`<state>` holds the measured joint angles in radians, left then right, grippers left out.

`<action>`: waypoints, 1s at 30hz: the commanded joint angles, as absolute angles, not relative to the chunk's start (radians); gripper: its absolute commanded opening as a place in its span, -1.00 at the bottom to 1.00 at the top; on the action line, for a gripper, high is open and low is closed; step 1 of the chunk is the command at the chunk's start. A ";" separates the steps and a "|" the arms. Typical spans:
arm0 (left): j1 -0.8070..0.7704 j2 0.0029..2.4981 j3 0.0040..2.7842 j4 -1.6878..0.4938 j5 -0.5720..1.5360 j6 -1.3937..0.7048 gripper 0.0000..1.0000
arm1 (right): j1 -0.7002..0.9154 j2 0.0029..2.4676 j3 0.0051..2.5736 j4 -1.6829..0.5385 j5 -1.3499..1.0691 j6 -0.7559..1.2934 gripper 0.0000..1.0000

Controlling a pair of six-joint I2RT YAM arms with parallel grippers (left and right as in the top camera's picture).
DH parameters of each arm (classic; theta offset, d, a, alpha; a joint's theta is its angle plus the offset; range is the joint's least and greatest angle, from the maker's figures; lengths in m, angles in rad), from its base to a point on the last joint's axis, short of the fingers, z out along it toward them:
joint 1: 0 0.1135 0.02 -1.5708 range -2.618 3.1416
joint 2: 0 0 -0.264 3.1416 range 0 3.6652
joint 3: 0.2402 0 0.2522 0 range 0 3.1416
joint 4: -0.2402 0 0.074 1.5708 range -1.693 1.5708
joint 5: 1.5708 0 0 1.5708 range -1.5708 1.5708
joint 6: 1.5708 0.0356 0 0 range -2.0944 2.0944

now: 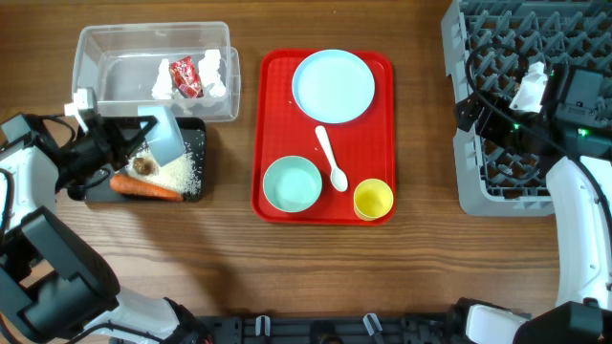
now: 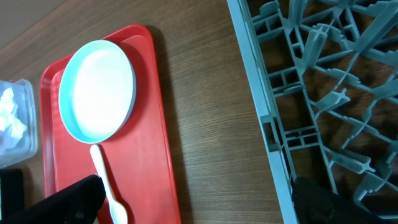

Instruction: Sort waste into correct bins and load items into the dishwasher rack

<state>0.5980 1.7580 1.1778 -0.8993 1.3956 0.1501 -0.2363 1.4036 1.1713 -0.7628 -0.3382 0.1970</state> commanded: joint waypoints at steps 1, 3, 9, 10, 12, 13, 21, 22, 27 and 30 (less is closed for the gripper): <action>0.603 1.765 1.176 -0.897 1.431 0.179 -0.92 | -0.233 1.412 1.172 -0.760 -0.328 0.184 1.00; 0.597 1.765 1.176 -0.898 1.417 0.178 -0.92 | -0.233 1.412 1.172 -0.760 -0.328 0.184 0.99; 0.526 1.724 1.194 -0.897 1.387 0.176 -0.92 | -0.233 1.412 1.172 -0.760 -0.328 0.185 0.99; 0.501 1.707 1.204 -0.897 1.357 0.176 -0.92 | -0.233 1.412 1.172 -0.760 -0.328 0.186 0.99; 0.443 1.674 1.226 -0.897 1.288 0.166 -0.92 | -0.233 1.412 1.172 -0.760 -0.328 0.186 0.99; 0.401 1.656 1.241 -0.894 1.233 0.142 -0.92 | -0.233 1.412 1.172 -0.759 -0.328 0.186 1.00; -0.094 1.563 1.332 -0.772 0.517 -0.043 -0.92 | -0.233 1.412 1.172 -0.757 -0.328 0.186 0.99; -0.153 1.563 1.335 -0.754 0.445 -0.043 -0.92 | -0.233 1.412 1.172 -0.759 -0.328 0.186 0.99; -0.405 1.604 1.335 -0.675 0.019 -0.038 -0.92 | -0.233 1.412 1.172 -0.757 -0.329 0.186 0.99; -0.485 1.666 1.335 -0.647 -0.175 -0.038 -0.92 | -0.233 1.412 1.172 -0.760 -0.328 0.186 0.99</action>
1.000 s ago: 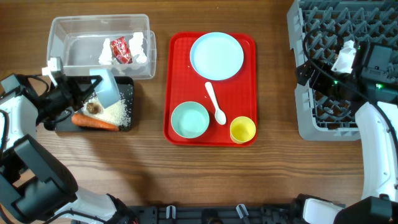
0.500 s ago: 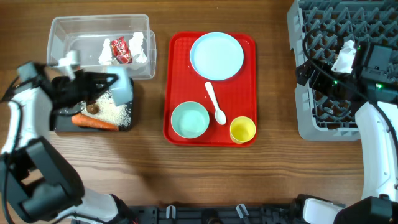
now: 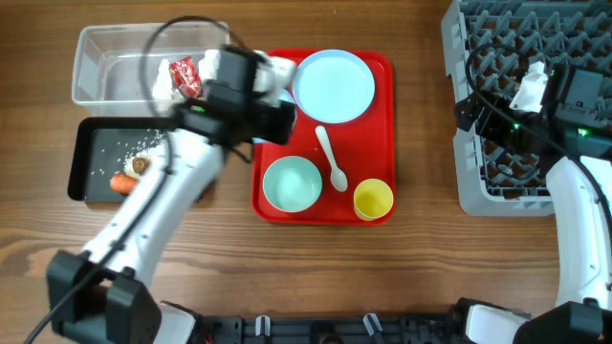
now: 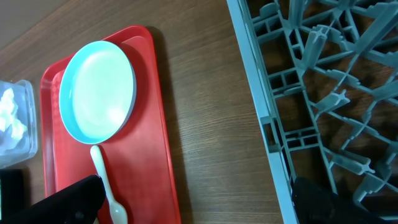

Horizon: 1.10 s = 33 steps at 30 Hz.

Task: Sort waste into correct bins and load items into the dishwasher rack
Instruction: 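Reach the left gripper to the yellow cup on the red tray and grasp it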

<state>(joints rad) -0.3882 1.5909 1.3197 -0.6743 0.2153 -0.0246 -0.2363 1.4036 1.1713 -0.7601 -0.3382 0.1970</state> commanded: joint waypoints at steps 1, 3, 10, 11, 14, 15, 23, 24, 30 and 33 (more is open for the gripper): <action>-0.497 1.695 1.335 -0.634 -0.191 -0.033 -0.92 | -0.233 1.412 1.172 -0.760 -0.329 0.186 0.99; -0.509 1.740 1.335 -0.615 -0.192 -0.031 -0.92 | -0.233 1.412 1.172 -0.760 -0.329 0.186 0.99; -0.514 1.862 1.335 -0.533 -0.129 -0.031 -0.92 | -0.233 1.412 1.172 -0.761 -0.329 0.186 0.99; -0.514 1.866 1.335 -0.524 -0.117 -0.031 -0.92 | -0.233 1.412 1.172 -0.761 -0.329 0.186 0.99; -0.515 1.871 1.335 -0.504 -0.101 -0.031 -0.92 | -0.233 1.412 1.172 -0.761 -0.329 0.186 1.00; -0.516 1.871 1.335 -0.499 -0.101 -0.031 -0.92 | -0.233 1.412 1.172 -0.761 -0.329 0.186 1.00; -0.529 1.897 1.335 -0.501 -0.032 -0.039 -0.92 | -0.233 1.412 1.171 -0.763 -0.328 0.185 0.99; -0.529 1.908 1.335 -0.501 -0.015 -0.039 -0.92 | -0.233 1.412 1.171 -0.763 -0.328 0.185 0.99; -0.535 1.919 1.335 -0.513 -0.012 -0.043 -0.92 | -0.233 1.412 1.171 -0.764 -0.328 0.184 1.00; -0.535 1.919 1.335 -0.540 -0.012 -0.043 -0.77 | -0.233 1.412 1.171 -0.764 -0.328 0.184 0.99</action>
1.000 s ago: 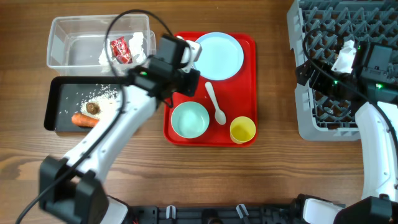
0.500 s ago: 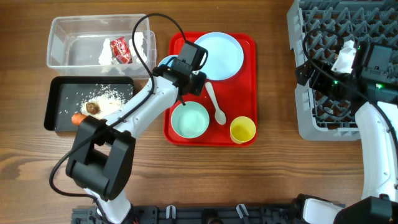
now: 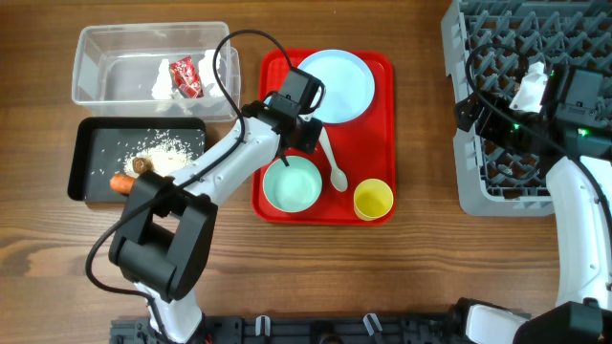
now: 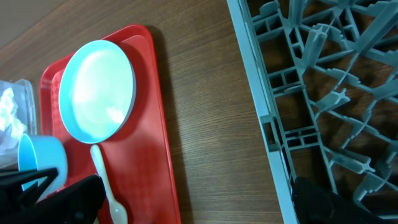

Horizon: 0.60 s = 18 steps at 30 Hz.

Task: Sort waste into correct bins and load items into the dishwasher rack
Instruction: 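Reach the left gripper to the yellow cup on the red tray and grasp it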

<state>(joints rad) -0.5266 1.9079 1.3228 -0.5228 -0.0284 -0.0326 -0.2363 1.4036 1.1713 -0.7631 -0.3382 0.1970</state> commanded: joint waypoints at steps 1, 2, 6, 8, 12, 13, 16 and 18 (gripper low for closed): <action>-0.535 1.919 1.335 -0.548 -0.012 -0.043 -0.65 | -0.233 1.412 1.171 -0.764 -0.328 0.184 0.99; -0.535 1.919 1.335 -0.553 -0.012 -0.043 -0.39 | -0.233 1.412 1.171 -0.764 -0.328 0.184 0.99; -0.535 1.919 1.335 -0.549 -0.016 -0.094 0.03 | -0.233 1.412 1.171 -0.764 -0.328 0.184 1.00; -0.535 1.917 1.335 -0.540 -0.015 -0.121 0.16 | -0.233 1.412 1.171 -0.764 -0.328 0.184 1.00; -0.547 1.895 1.351 -0.551 -0.015 -0.121 0.33 | -0.233 1.412 1.171 -0.764 -0.328 0.184 1.00; -0.553 1.885 1.361 -0.560 -0.015 -0.121 0.36 | -0.233 1.412 1.171 -0.764 -0.328 0.184 0.99; -0.575 1.841 1.398 -0.591 -0.015 -0.120 0.40 | -0.233 1.412 1.171 -0.764 -0.328 0.184 1.00; -0.599 1.809 1.406 -0.590 -0.011 -0.121 0.44 | -0.233 1.412 1.171 -0.764 -0.328 0.184 0.99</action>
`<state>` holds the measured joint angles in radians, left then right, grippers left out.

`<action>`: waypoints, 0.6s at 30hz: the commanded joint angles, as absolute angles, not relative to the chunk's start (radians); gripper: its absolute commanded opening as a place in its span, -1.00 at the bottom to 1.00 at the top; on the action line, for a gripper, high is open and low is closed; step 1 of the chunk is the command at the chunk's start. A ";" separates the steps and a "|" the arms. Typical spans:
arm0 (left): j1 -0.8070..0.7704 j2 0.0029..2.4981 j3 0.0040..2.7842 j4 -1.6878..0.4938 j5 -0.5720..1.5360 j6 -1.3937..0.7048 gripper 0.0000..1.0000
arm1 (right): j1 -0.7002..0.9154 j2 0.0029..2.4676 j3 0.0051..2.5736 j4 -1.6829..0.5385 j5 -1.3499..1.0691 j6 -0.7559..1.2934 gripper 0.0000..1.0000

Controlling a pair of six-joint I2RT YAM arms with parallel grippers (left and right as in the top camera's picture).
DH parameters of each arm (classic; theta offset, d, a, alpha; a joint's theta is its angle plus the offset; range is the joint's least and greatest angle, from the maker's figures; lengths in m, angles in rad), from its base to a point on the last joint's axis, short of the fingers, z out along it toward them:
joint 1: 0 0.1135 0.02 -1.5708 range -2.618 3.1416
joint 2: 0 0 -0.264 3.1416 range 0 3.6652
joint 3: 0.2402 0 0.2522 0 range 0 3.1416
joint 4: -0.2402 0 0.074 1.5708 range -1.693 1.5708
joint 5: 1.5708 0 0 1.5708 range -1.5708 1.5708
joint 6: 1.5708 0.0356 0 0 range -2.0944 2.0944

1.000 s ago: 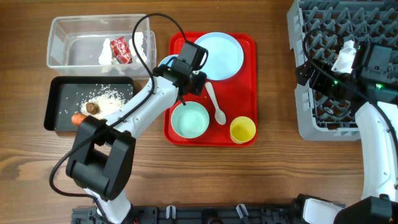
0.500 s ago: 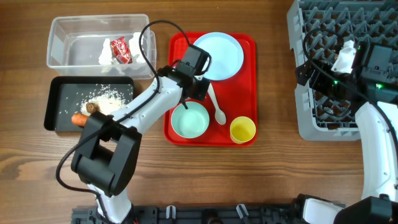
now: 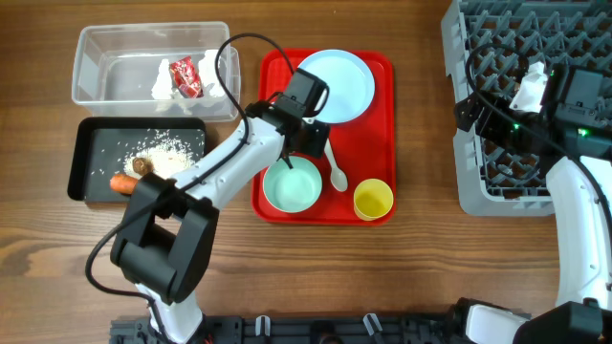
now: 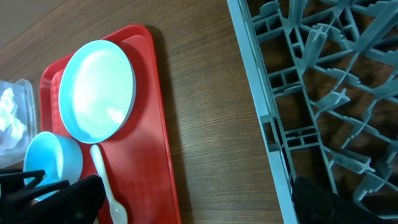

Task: Sort waste into correct bins and load items into the dishwasher rack
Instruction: 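Reach the left gripper to the yellow cup on the red tray and grasp it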

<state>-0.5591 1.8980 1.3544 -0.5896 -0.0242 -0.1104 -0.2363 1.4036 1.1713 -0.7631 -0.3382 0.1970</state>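
My left gripper [image 3: 308, 145] hangs over the red tray [image 3: 373, 143], between the pale blue plate [image 3: 333, 86] and the teal bowl [image 3: 292, 184]. It is shut on a blue cup [image 4: 53, 158]. That cup shows in the right wrist view beside the plate [image 4: 98, 90] and is hidden under the gripper from overhead. A white spoon [image 3: 332, 161] and a yellow cup [image 3: 373, 199] lie on the tray. My right gripper [image 4: 196, 205] is open and holds nothing, at the left edge of the grey dishwasher rack [image 3: 478, 182].
A clear bin [image 3: 124, 76] at the back left holds a red wrapper and white paper. Below it a black tray [image 3: 96, 162] holds rice, a brown scrap and a carrot [image 3: 122, 182]. Bare wood lies between the red tray and the rack.
My left gripper with the blue cup has shifted a little right and nearer the teal bowl. More of the cup's mouth shows in the right wrist view. The right arm has not moved.
At first my left gripper held the cup tilted over the black tray, beside rice and the carrot. Then the arm was over the red tray's back left corner. Later it held the cup beside the plate, and now it holds it just above the teal bowl.
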 commanded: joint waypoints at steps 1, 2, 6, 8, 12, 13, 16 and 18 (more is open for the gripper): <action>-0.614 1.796 1.406 -0.589 -0.011 -0.120 0.48 | -0.233 1.412 1.171 -0.764 -0.328 0.184 0.99; -0.630 1.787 1.406 -0.590 -0.011 -0.120 0.54 | -0.233 1.412 1.171 -0.764 -0.328 0.184 0.99; -0.688 1.782 1.406 -0.612 -0.011 -0.113 0.67 | -0.233 1.412 1.171 -0.764 -0.329 0.186 0.99; -0.718 1.782 1.406 -0.632 -0.010 -0.113 0.68 | -0.233 1.412 1.171 -0.764 -0.328 0.186 0.99; -0.766 1.782 1.406 -0.668 0.012 -0.108 0.75 | -0.233 1.412 1.171 -0.764 -0.329 0.186 1.00; -0.772 1.782 1.406 -0.677 0.029 -0.105 0.75 | -0.233 1.412 1.171 -0.764 -0.329 0.186 0.99; -0.780 1.782 1.406 -0.723 0.136 -0.076 0.73 | -0.233 1.412 1.171 -0.764 -0.329 0.186 0.99; -0.782 1.782 1.406 -0.782 0.195 -0.074 0.68 | -0.233 1.412 1.171 -0.764 -0.329 0.187 0.99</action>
<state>-0.7784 1.7912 1.3964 -0.7311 0.0738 -0.1032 -0.2363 1.4036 1.1713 -0.7631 -0.3378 0.1970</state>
